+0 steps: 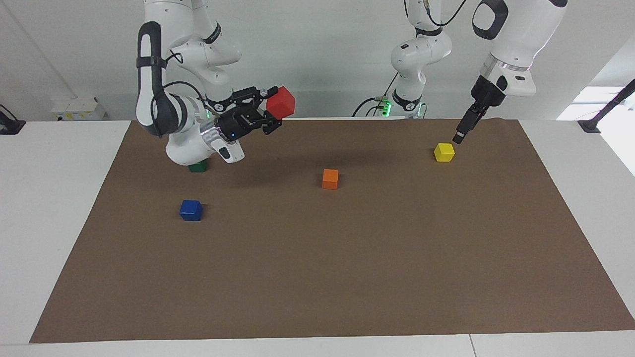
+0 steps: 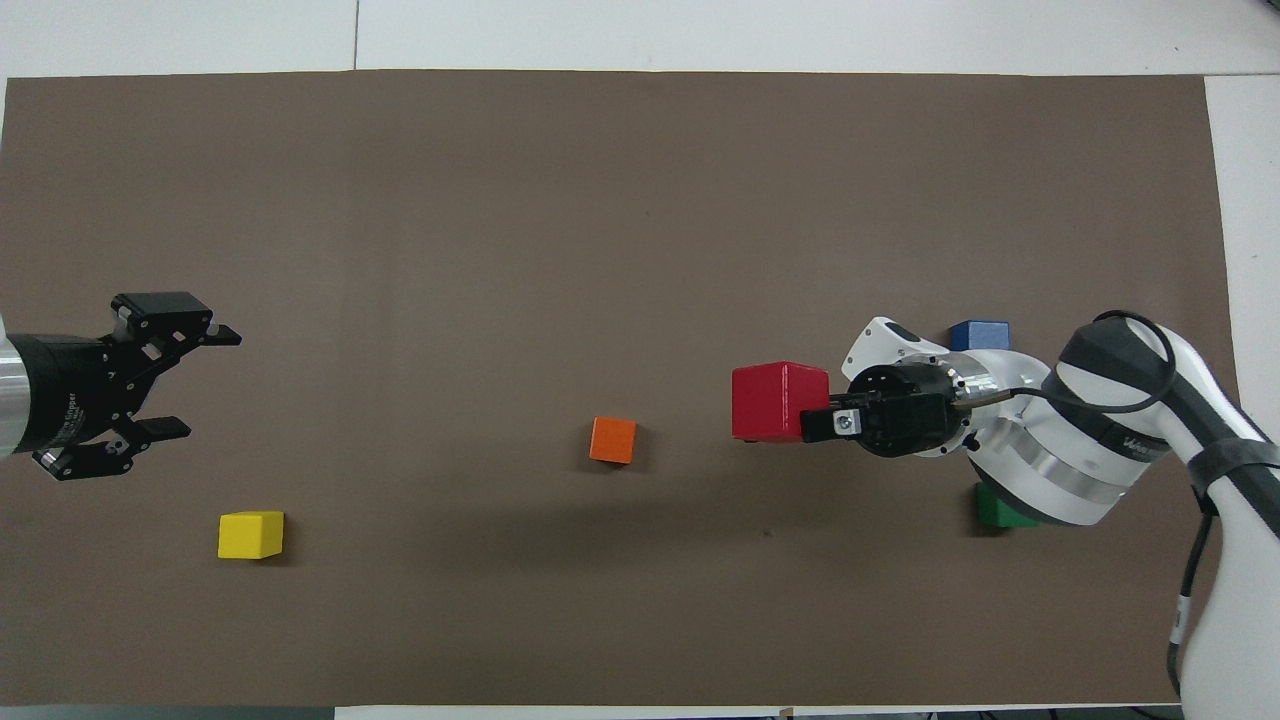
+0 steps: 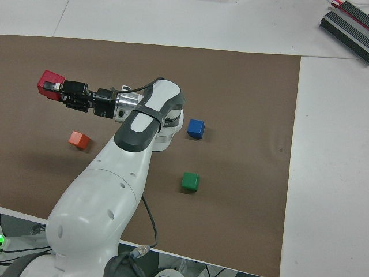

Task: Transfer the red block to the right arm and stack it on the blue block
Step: 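Carry the red cube with the right gripper over the blue cube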

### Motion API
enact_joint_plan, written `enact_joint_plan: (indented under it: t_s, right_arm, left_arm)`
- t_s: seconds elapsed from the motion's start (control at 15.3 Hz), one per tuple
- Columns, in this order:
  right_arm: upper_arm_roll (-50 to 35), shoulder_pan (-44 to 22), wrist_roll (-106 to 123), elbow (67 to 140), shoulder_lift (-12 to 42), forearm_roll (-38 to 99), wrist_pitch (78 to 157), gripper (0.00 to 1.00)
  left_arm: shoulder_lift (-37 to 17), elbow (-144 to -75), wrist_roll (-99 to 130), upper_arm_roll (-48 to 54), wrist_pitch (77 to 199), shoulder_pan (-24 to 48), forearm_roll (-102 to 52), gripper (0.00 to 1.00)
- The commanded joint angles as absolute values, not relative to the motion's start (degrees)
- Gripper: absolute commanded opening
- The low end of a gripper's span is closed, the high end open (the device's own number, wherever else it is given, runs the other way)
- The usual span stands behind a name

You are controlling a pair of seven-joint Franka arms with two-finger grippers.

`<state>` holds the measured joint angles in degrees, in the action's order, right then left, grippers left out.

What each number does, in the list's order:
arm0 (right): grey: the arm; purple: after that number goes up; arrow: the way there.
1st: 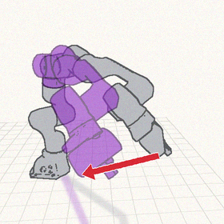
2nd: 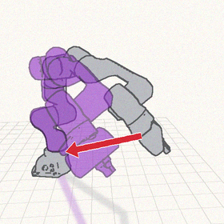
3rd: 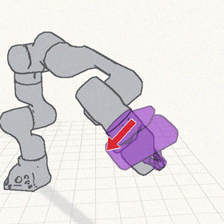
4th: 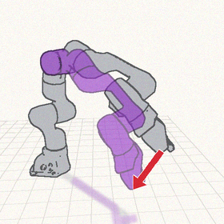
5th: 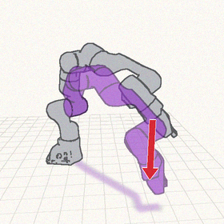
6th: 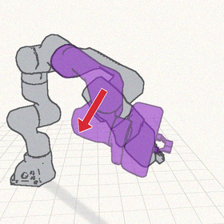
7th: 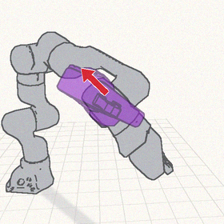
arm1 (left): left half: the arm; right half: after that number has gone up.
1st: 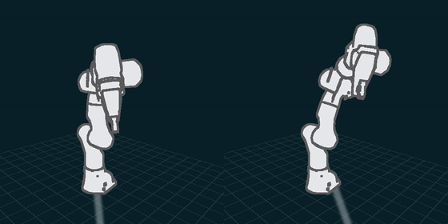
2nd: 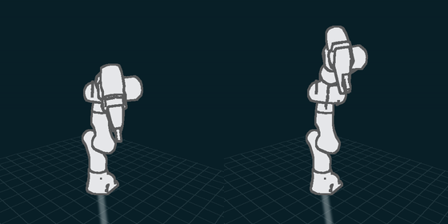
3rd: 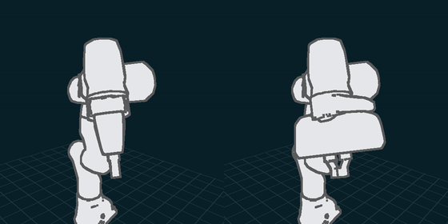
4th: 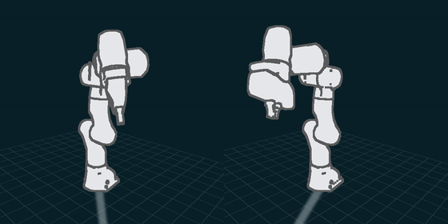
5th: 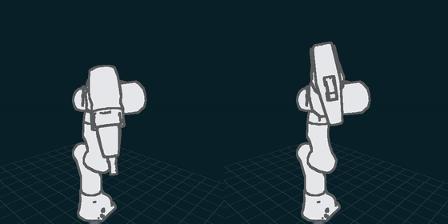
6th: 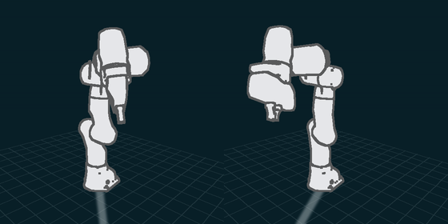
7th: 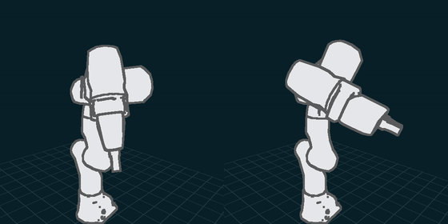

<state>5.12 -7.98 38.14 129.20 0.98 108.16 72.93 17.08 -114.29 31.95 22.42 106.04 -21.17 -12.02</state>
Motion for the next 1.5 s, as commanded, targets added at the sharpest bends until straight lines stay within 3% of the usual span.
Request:
enact_joint_plan:
  t_s: [0.0, 0.26, 0.46, 0.72, 0.85, 0.98, 1.17, 1.3, 1.43]
  right_arm:
    - [4.7, -6.4, 29.5, 125.9, -4.1, 101.0, 79.9, 0.0]
    - [4.7, -5.8, 19.8, 119.8, -6.5, 88.4, 87.3, 0.0]
    - [4.7, -5.5, 16.4, 116.6, -7.1, 75.3, 87.6, 0.0]
    - [5.0, -5.1, 14.8, 115.6, -8.4, 64.0, 87.6, 0.0]
    - [5.0, -4.7, 13.3, 114.7, -8.7, 59.8, 87.6, 0.0]
    - [4.9, -4.2, 12.5, 112.8, -8.6, 53.8, 87.4, 0.0]
    - [4.8, -4.0, 12.5, 110.3, -8.4, 44.8, 87.6, 0.0]
    - [4.6, -4.0, 12.7, 109.3, -8.1, 37.1, 88.0, 0.0]
    - [4.5, -4.7, 12.6, 109.3, -7.8, 30.5, 92.8, 0.0]
  left_arm:
    - [8.3, -100.5, 20.3, 22.1, 97.2, -20.5, -3.8, 1.0]
    - [-4.1, -83.8, 9.6, 21.6, 86.6, -15.0, 5.9, 1.0]
    - [-5.0, -83.4, 4.8, 19.4, 86.4, -12.3, 6.9, 1.0]
    - [-4.8, -83.4, 3.2, -0.8, 84.2, 5.5, 3.1, 1.0]
    - [-2.6, -85.7, 1.1, -5.5, 84.1, 10.2, 2.8, 1.0]
    - [1.0, -90.6, 0.4, -4.8, 84.4, 9.8, 2.7, 1.0]
    - [1.1, -91.0, 1.1, -2.4, 84.2, 9.1, 2.7, 1.0]
    - [1.2, -91.3, 1.2, 3.8, 83.9, 3.5, 2.7, 1.0]
    - [2.0, -92.6, 1.3, 5.3, 84.8, 2.4, 2.6, 1.0]
